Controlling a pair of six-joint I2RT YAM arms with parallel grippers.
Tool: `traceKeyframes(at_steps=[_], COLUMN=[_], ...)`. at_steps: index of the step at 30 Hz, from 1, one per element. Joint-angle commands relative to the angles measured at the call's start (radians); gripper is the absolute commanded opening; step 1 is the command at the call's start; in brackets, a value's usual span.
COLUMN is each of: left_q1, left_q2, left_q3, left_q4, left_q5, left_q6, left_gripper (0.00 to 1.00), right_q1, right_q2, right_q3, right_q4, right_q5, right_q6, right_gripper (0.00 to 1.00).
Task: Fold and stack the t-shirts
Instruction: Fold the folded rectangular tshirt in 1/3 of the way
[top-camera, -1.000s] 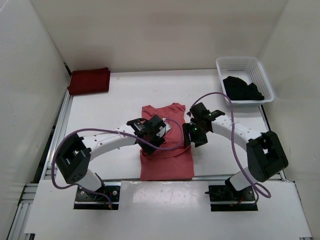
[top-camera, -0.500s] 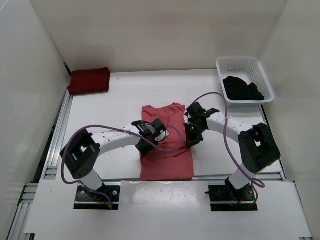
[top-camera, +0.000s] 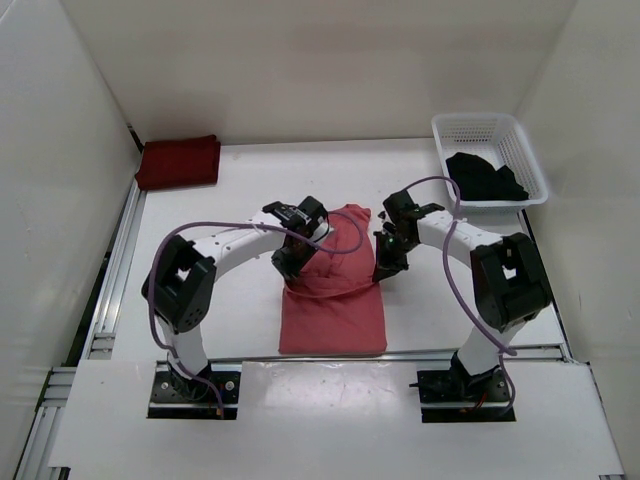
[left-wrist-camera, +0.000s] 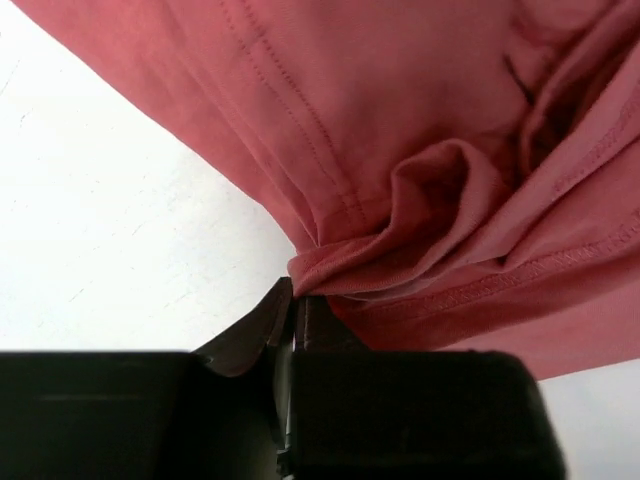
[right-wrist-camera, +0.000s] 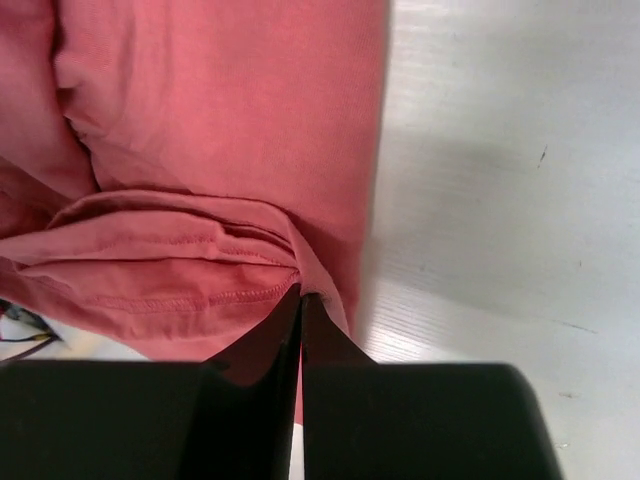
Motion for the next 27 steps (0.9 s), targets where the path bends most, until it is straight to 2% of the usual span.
traceKeyframes(at_steps=[1, 2, 3, 4, 6, 7, 10, 11, 12, 15, 18, 22, 25, 27], left_q1=[0.031, 0.041, 0.042, 0.051, 0.051, 0.060, 0.081, 0.091, 0.106, 0.106, 0.069, -0.069, -0.093, -0.104], left_q2=[0.019, 0.033, 0.043, 0.043, 0.043, 0.043, 0.019, 0.004, -0.006, -0.064, -0.177, -0.280, -0.294, -0.248], left_q3=[0.040, 0.040, 0.040, 0.040, 0.031, 0.031, 0.021, 0.021, 0.049, 0.067, 0.042, -0.115, -0.164, -0.151], left_q4=[-0.045, -0.054, -0.067, -0.067, -0.079, -0.088, -0.088, -0.079, -0.061, 0.023, 0.083, 0.096, 0.108, 0.130], left_q5=[0.038, 0.038, 0.048, 0.049, 0.049, 0.049, 0.017, -0.022, -0.048, -0.175, -0.148, -0.068, -0.053, -0.082], left_q6=[0.000, 0.000, 0.000, 0.000, 0.000, 0.000, 0.000, 0.000, 0.000, 0.000, 0.000, 0.000, 0.000, 0.000], left_gripper=[0.15, 0.18, 0.25, 0.27, 0.30, 0.41, 0.59, 0.66, 0.69, 0.70, 0.70, 0.69, 0.68, 0.68], right_q1=[-0.026, -0.026, -0.036, -0.037, -0.046, -0.046, -0.056, -0.056, -0.056, -0.056, -0.056, -0.056, -0.056, -0.056], right_q2=[0.046, 0.058, 0.070, 0.092, 0.101, 0.092, 0.043, 0.028, -0.006, -0.078, -0.132, -0.164, -0.186, -0.221], right_q3=[0.056, 0.065, 0.082, 0.082, 0.095, 0.095, 0.095, 0.104, 0.104, 0.124, 0.115, 0.038, -0.043, -0.098], right_q4=[-0.004, -0.004, -0.004, -0.004, -0.004, -0.004, -0.004, -0.004, -0.004, 0.005, 0.016, 0.016, 0.016, 0.046], right_q5=[-0.058, -0.067, -0.084, -0.096, -0.106, -0.106, -0.066, -0.041, -0.024, 0.045, 0.045, 0.017, 0.008, 0.008], right_q6=[0.026, 0.026, 0.026, 0.026, 0.035, 0.035, 0.044, 0.044, 0.044, 0.053, 0.053, 0.053, 0.072, 0.081], right_gripper=[0.00, 0.00, 0.00, 0.06, 0.12, 0.14, 0.35, 0.38, 0.39, 0.40, 0.40, 0.40, 0.39, 0.38])
